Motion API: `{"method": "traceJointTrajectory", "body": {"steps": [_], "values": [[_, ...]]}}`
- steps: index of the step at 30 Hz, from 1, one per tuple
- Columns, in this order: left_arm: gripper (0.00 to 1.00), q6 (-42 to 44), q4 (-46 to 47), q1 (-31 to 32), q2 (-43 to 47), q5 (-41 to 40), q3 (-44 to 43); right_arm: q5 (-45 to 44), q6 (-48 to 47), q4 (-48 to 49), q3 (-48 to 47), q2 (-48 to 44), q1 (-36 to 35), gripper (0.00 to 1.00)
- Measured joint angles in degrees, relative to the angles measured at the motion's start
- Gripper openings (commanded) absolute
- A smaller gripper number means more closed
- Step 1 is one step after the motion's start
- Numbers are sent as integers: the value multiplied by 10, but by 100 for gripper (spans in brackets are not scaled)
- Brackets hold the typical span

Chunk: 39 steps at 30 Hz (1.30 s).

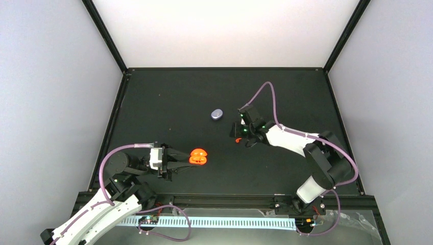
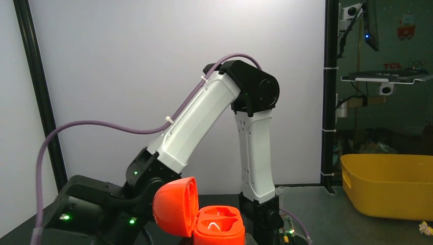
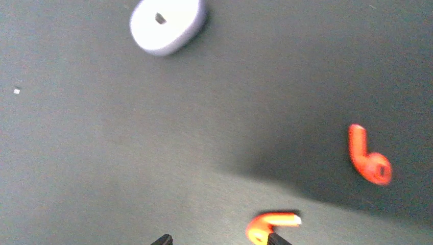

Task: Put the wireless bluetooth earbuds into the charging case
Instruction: Pick up the earbud from the center of the board.

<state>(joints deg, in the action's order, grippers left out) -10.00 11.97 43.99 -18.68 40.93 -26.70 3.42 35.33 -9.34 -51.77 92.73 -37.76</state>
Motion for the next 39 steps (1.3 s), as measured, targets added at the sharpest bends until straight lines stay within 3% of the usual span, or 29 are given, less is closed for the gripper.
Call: {"method": "traceJointTrajectory", "body": {"steps": [6, 12, 30, 36, 39], "values": [[1, 0, 0, 0, 0, 0, 0, 2, -5, -2, 60, -1, 12, 48], [2, 0, 0, 0, 0, 0, 0, 17, -5, 15, 62, 5, 12, 49], [2, 1, 0, 0, 0, 0, 0, 99, 1, 38, -22, 87, 7, 53], [1, 2, 0, 0, 0, 0, 0, 102, -33, 18, -35, 62, 6, 53], [2, 2, 0, 0, 0, 0, 0, 86, -52, -6, -51, 50, 6, 48]]}}
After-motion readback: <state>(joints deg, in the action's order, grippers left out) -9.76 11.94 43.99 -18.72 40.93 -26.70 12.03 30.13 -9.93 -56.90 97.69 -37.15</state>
